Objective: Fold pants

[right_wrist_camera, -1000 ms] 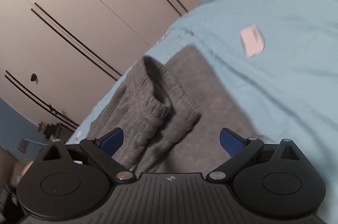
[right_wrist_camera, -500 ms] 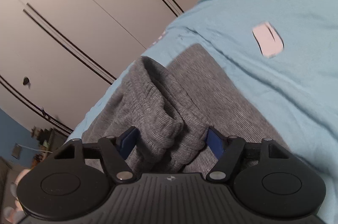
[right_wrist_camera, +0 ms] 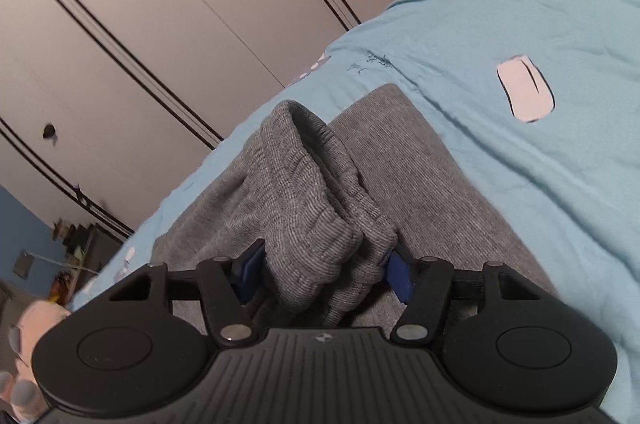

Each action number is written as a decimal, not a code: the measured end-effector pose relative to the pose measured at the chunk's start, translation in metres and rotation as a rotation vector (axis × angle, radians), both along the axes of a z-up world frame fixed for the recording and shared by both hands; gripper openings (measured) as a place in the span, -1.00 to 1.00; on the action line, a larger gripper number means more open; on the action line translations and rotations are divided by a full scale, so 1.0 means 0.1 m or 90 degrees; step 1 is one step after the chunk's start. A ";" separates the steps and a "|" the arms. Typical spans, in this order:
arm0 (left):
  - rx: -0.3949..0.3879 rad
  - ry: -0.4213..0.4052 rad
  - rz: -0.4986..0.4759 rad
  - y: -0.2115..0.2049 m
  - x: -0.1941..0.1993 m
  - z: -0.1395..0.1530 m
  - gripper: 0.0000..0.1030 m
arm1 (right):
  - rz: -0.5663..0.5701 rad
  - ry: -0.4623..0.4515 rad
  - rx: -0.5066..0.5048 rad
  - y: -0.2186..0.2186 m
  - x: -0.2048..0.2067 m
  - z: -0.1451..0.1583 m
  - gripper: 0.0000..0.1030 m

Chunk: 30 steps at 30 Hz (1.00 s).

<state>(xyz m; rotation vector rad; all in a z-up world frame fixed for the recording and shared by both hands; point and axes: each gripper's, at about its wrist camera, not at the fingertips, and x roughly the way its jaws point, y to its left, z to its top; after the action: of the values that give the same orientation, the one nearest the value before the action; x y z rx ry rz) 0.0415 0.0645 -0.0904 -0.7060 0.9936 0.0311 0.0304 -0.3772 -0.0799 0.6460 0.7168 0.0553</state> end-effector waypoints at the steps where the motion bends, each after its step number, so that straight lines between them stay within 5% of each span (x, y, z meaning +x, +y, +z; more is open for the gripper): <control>1: 0.005 -0.001 -0.003 -0.01 0.00 0.00 0.93 | -0.002 -0.001 0.004 0.00 0.00 0.01 0.20; 6: 0.009 0.002 -0.003 -0.02 0.02 -0.02 0.93 | 0.005 -0.025 0.004 0.01 0.01 0.06 0.20; 11: 0.009 0.002 -0.007 -0.01 0.00 -0.01 0.93 | -0.009 0.009 0.065 -0.05 0.10 -0.17 0.45; 21: 0.001 0.016 -0.011 -0.02 -0.02 0.01 0.94 | 0.016 -0.072 -0.008 0.18 0.07 0.37 -0.03; 27: -0.005 0.013 -0.007 0.00 -0.07 0.02 0.94 | 0.000 -0.180 0.033 0.10 -0.11 0.88 -0.07; 30: 0.008 0.018 -0.006 -0.02 -0.04 0.01 0.94 | -0.051 -0.189 0.004 -0.08 -0.32 0.81 -0.03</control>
<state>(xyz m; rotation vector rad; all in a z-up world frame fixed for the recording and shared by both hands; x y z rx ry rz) 0.0370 0.0629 -0.0898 -0.6904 1.0233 0.0389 -0.0020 -0.3857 0.0007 0.6557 0.4038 0.0777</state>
